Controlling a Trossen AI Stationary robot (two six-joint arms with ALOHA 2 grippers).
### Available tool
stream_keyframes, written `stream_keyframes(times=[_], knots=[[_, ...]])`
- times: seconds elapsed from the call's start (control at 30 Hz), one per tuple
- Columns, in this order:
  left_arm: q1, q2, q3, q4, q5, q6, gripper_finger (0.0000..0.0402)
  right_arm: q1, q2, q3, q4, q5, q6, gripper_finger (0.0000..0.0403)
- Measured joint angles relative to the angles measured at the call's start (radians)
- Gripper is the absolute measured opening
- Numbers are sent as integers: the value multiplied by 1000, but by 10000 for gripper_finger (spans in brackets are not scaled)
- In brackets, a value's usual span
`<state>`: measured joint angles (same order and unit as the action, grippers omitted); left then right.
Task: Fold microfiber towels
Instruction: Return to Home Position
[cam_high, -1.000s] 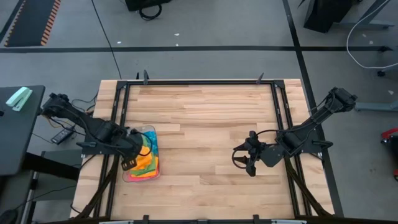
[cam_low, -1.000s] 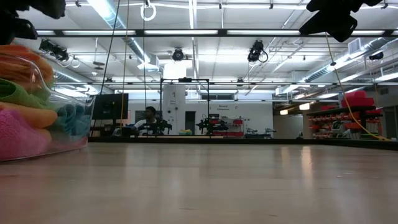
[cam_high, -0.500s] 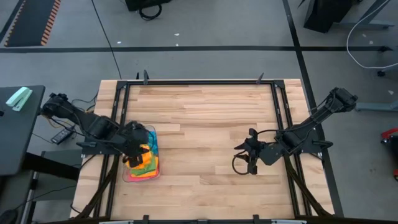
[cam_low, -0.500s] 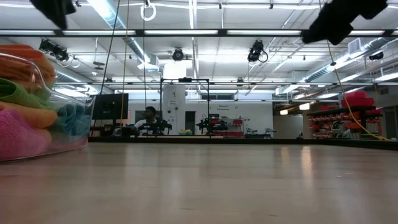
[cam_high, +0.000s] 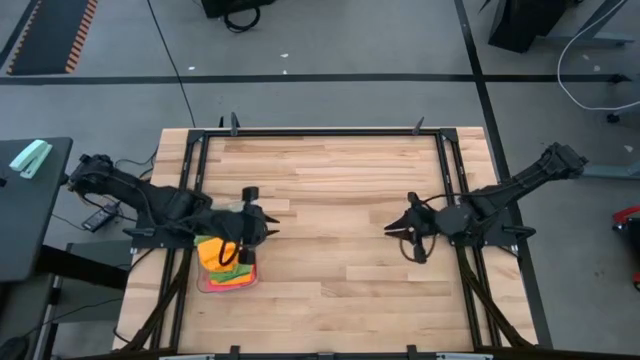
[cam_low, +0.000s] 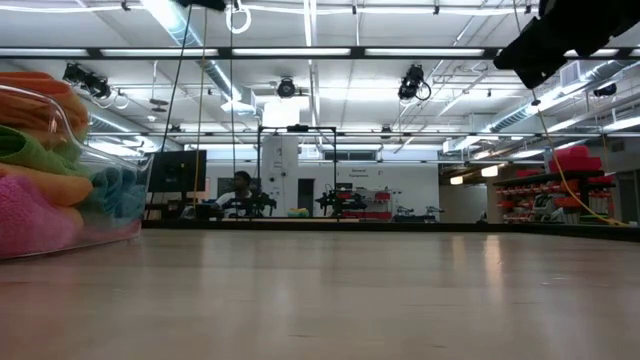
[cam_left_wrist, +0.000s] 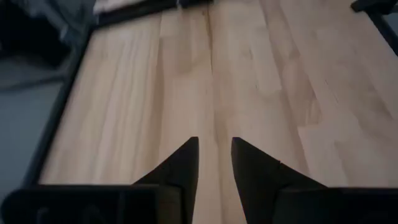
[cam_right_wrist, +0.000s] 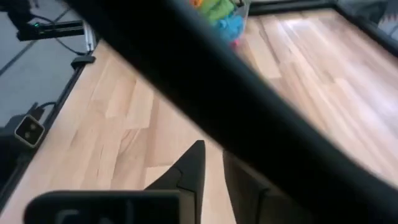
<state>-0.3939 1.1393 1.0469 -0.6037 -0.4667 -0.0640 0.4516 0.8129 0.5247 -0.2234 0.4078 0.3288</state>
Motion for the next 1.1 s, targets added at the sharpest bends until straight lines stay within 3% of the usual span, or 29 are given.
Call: stream_keyframes(times=[0.2,0.43,0.53,0.7,1.1], knots=[[113,-10,-13,187,137,163,64,-57,-184,-85,39,-25,-132,46],[263,-27,-181,412,307,211,9,-142,-411,-178,101,-89,-194,44],[341,-53,-272,521,387,198,9,-166,-479,-196,99,-93,-206,44],[421,-108,-389,643,437,185,13,-198,-547,-212,100,-92,-251,44],[496,-331,-620,843,519,125,7,-294,-614,-281,188,-117,-323,44]])
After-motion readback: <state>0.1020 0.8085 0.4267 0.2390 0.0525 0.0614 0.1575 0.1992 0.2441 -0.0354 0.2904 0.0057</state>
